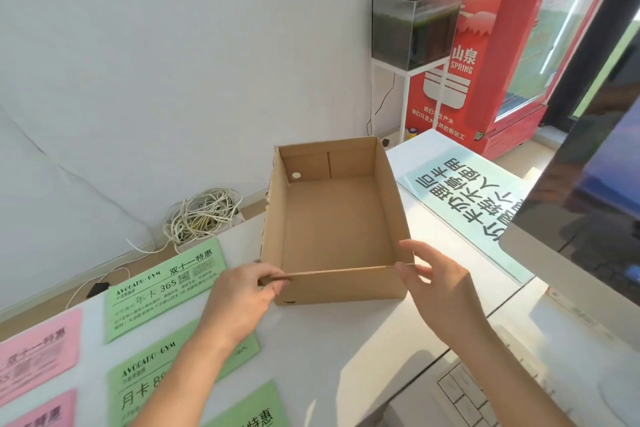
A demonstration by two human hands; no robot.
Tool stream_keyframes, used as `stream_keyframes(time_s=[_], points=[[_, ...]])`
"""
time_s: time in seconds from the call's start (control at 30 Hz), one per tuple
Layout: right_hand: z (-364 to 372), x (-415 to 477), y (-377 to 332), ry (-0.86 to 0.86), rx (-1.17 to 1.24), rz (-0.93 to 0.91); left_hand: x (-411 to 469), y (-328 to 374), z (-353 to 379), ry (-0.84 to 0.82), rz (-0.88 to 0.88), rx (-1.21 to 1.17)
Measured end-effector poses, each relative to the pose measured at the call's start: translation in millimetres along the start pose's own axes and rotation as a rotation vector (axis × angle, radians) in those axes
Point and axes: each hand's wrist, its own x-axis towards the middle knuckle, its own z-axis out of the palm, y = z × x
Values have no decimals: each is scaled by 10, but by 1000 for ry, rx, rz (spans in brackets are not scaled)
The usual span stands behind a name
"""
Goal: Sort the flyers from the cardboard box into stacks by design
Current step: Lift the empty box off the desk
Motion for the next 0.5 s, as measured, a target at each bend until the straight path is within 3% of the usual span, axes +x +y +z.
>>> stream_keyframes(time_s=[0.17,0.33,0.5], points=[[-108,-12,-186,143,270,94,-184,88,-116,224,192,44],[-143,-428,-479,54,380,231,-618,78,-446,384,390,91],[51,-1257,-579,133,585,252,-1325,-45,-717,452,461,-140]])
